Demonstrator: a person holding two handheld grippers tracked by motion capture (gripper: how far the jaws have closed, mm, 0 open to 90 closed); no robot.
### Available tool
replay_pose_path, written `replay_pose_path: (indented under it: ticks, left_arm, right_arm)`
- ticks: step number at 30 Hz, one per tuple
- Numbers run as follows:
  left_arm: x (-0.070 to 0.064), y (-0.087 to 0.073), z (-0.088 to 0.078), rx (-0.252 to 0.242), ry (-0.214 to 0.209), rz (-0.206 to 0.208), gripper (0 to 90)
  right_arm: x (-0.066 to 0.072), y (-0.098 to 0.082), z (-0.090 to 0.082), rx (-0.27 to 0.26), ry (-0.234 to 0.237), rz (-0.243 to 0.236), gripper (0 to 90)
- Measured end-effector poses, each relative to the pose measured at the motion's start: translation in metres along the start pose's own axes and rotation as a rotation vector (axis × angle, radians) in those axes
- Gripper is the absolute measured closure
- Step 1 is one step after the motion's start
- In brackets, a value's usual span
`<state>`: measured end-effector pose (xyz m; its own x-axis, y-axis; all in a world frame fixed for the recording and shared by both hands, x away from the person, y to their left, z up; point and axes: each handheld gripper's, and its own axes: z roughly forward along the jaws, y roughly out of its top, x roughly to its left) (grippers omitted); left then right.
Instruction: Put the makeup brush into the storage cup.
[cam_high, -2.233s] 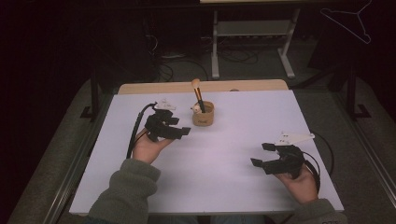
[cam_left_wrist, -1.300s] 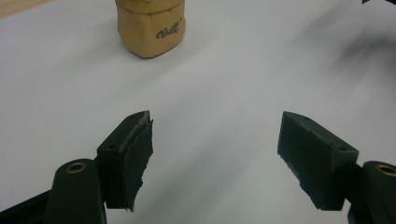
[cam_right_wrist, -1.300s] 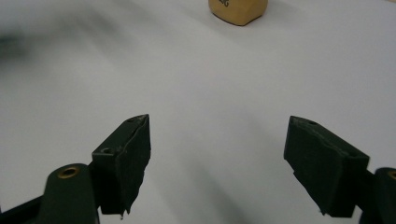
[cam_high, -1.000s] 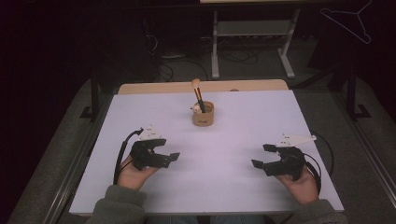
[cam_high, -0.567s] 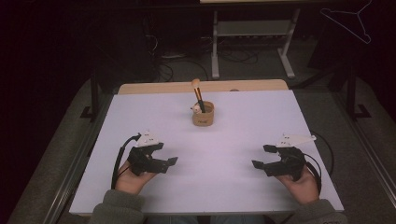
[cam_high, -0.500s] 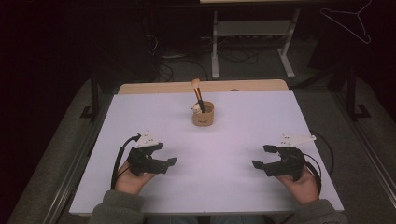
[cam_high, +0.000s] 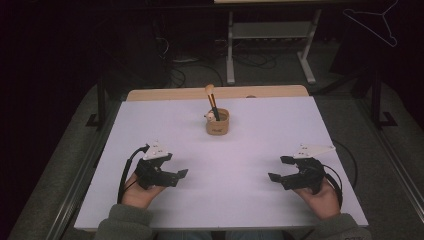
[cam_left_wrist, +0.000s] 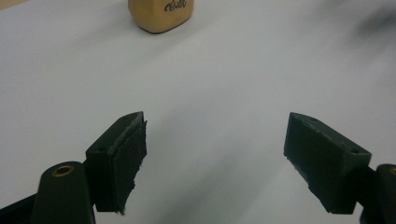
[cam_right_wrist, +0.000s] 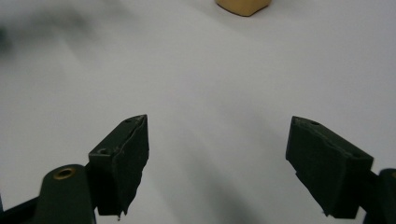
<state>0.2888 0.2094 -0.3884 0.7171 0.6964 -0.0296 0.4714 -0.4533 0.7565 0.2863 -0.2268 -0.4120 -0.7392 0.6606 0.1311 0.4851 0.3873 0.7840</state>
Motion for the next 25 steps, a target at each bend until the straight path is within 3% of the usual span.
replay_pose_path:
  ticks: [12, 25]
  left_arm:
    - [0.002, -0.0002, 0.0009, 0.001, -0.002, 0.004, 17.5]
    - [0.0026, -0.0005, 0.0021, 0.004, -0.003, -0.001, 15.2]
  right_arm:
    - [0.0002, 0.0, 0.001, 0.007, -0.006, 0.013, 16.8]
    - [0.0026, 0.0005, 0.0042, 0.009, -0.006, -0.003, 15.3]
